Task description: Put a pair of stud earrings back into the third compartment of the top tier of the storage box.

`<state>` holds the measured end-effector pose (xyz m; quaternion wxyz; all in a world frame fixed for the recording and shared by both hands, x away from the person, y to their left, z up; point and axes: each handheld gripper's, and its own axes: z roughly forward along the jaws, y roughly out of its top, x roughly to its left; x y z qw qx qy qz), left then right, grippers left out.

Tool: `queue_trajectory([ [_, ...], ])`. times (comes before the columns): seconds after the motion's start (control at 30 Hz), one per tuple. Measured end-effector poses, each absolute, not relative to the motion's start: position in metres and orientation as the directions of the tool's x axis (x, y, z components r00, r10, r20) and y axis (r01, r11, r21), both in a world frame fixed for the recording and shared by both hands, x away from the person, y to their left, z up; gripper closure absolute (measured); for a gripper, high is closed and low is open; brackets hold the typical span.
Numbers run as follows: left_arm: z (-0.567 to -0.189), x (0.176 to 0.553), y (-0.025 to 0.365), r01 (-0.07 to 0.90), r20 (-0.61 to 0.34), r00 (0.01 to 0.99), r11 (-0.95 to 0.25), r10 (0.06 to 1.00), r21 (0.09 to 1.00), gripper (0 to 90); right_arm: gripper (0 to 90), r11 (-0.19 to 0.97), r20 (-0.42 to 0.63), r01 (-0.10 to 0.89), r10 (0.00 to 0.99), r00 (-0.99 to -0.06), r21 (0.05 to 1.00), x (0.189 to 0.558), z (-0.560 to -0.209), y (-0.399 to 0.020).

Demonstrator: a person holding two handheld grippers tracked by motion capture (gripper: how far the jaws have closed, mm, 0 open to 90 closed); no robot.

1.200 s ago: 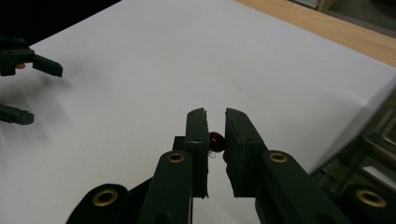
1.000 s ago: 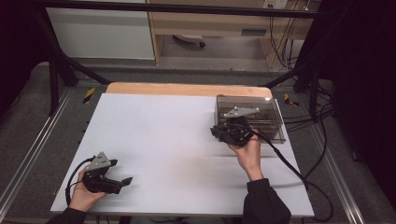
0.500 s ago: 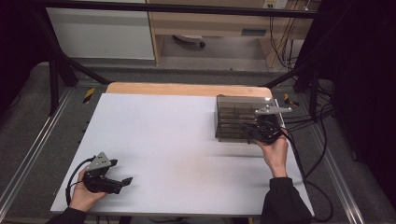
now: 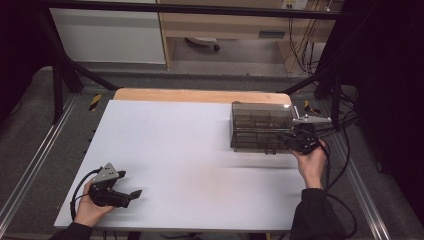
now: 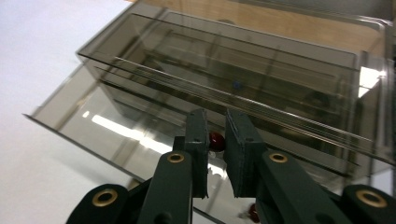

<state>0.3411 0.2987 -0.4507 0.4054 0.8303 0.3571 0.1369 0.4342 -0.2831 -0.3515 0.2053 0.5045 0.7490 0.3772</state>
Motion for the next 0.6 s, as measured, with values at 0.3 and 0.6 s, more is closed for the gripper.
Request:
queue_trajectory([
  [0.3,-0.451,0.341,0.299,0.482,-0.061,0.707,-0.417,0.705,0.771,3.7,79.6,0.2,0.057,0.63,0.93,-0.363,0.751,0.44,-0.359,-0.297],
  [0.6,-0.451,0.341,0.299,0.482,-0.06,0.706,-0.416,0.706,0.771,3.7,73.0,0.208,0.039,0.636,0.935,-0.352,0.743,0.441,-0.368,-0.302],
])
